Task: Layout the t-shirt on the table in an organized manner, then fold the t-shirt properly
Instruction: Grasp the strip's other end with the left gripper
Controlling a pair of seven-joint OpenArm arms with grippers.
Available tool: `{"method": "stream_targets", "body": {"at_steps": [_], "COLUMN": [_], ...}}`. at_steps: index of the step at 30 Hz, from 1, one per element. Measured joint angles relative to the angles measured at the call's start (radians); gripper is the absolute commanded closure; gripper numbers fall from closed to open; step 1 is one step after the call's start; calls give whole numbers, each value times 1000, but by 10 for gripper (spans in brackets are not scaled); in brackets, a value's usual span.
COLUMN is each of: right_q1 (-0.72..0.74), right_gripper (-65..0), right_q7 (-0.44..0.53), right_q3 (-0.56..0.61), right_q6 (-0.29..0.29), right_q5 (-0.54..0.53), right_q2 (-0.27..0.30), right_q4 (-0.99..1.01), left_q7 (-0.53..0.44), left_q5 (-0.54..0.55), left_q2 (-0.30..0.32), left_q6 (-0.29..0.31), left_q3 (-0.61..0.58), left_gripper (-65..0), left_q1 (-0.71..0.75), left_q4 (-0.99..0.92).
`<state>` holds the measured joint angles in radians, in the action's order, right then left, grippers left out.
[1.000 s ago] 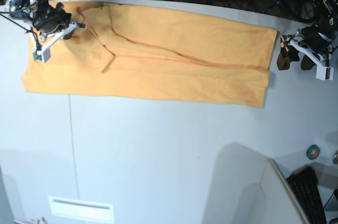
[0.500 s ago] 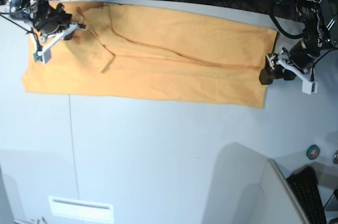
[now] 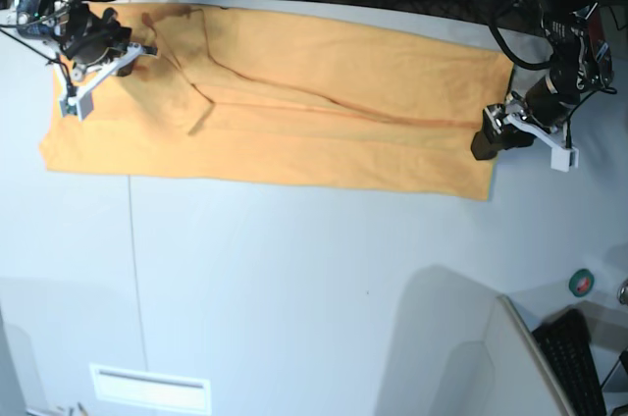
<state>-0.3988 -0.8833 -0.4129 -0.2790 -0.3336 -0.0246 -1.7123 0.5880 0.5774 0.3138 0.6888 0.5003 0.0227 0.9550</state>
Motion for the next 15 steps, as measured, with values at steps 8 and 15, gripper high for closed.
{"method": "stream_targets", "body": {"at_steps": [8,15], "right_q1": [7,7], "right_gripper": [0,0], "right_q7": [0,1], "right_q3": [-2,-3], "right_q6": [0,0], "right_q5": [1,1], "right_q2": [2,3], "right_q4": [-1,-1], "left_q7": [18,3], "left_q5": [-6,7], "left_q2": [-11,-9], "left_q6": [1,14], "left_q3": [-32,-36], "left_gripper": [-244,0], "left_q1": [0,-30], "left_q4": [-4,-99]}}
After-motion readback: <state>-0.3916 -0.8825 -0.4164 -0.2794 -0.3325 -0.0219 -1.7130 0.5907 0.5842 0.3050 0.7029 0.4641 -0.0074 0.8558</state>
